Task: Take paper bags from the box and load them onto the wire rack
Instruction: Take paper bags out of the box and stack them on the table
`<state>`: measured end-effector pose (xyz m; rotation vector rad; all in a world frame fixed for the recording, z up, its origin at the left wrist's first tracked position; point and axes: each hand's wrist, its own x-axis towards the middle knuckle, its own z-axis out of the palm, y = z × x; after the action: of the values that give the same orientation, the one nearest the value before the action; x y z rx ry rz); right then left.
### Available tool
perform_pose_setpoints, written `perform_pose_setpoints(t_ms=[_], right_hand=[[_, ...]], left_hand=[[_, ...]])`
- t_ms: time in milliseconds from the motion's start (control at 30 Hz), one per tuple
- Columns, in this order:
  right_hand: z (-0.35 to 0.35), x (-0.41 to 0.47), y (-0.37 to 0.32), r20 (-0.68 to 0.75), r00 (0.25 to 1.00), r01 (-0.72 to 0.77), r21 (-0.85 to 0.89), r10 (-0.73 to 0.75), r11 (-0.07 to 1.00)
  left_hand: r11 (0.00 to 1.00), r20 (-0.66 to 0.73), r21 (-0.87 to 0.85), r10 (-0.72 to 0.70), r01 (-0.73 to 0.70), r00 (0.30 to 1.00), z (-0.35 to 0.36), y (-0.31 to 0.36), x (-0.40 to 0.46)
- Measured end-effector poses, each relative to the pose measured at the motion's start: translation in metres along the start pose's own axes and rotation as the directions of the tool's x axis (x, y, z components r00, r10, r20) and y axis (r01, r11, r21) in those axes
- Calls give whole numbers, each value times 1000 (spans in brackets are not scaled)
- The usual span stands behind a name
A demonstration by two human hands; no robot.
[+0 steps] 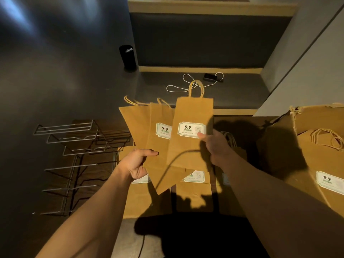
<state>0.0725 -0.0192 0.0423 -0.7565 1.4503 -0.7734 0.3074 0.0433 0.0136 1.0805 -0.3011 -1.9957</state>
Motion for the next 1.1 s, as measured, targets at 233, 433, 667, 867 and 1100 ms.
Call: perform_pose_setpoints(t_ms=[233, 433, 667, 867, 1100], right_hand=[[26, -4, 12, 33, 999, 27, -75, -24, 997], [22, -4, 13, 26, 994, 107, -28, -106, 994], [15, -3, 16, -9, 992, 125, -5, -125, 992], [-1, -3, 7, -12, 1000, 22, 64, -21, 998], [-42, -2, 12, -141, 989, 61, 86, -48, 994]], left_hand=[[998, 47, -48, -47, 49, 998, 29, 2, 0], [996, -25, -54, 66, -67, 998, 27, 0, 2], [999, -12, -33, -10, 9, 1000, 37, 0, 4], [998, -87, 47, 41, -37, 995, 38, -1, 14], [917, -426, 239, 394, -319, 814, 43, 9, 34]])
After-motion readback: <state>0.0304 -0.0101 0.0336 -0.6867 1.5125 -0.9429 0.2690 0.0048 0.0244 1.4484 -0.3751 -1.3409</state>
